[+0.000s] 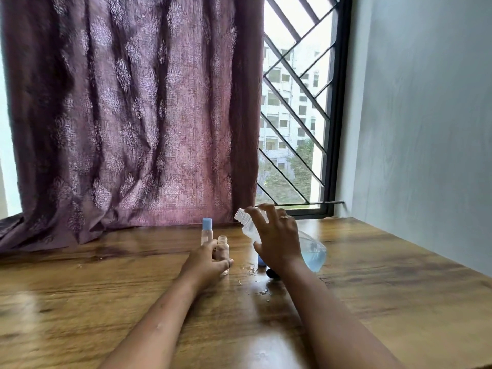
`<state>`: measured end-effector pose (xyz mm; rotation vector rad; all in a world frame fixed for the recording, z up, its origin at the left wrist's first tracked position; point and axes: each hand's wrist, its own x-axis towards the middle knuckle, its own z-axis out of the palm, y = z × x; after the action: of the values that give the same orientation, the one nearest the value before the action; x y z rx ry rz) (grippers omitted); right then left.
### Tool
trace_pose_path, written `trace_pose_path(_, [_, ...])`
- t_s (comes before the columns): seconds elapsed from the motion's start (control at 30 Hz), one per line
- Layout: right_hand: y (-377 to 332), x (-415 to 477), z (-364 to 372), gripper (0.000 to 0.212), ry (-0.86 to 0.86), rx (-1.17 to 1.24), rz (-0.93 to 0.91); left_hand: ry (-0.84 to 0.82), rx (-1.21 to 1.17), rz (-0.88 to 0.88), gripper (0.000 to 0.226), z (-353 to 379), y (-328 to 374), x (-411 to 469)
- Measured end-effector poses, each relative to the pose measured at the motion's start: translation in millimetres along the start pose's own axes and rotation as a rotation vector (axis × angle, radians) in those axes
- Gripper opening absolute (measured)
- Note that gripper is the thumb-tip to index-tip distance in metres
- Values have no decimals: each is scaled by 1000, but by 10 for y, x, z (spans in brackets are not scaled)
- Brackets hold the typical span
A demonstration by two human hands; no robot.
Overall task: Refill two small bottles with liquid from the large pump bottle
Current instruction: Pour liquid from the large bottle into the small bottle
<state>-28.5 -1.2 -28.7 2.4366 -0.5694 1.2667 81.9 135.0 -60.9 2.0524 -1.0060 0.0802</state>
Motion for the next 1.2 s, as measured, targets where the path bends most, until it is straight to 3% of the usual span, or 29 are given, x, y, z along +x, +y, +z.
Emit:
trace_pose_path(0.63, [-53, -14, -7, 91, -26, 76, -97, -36, -3, -44, 56, -3, -37, 20])
trace_pose_path(1.2, [-48, -16, -9, 84, -63, 135, -155, -30, 21, -29, 47, 24, -71, 60])
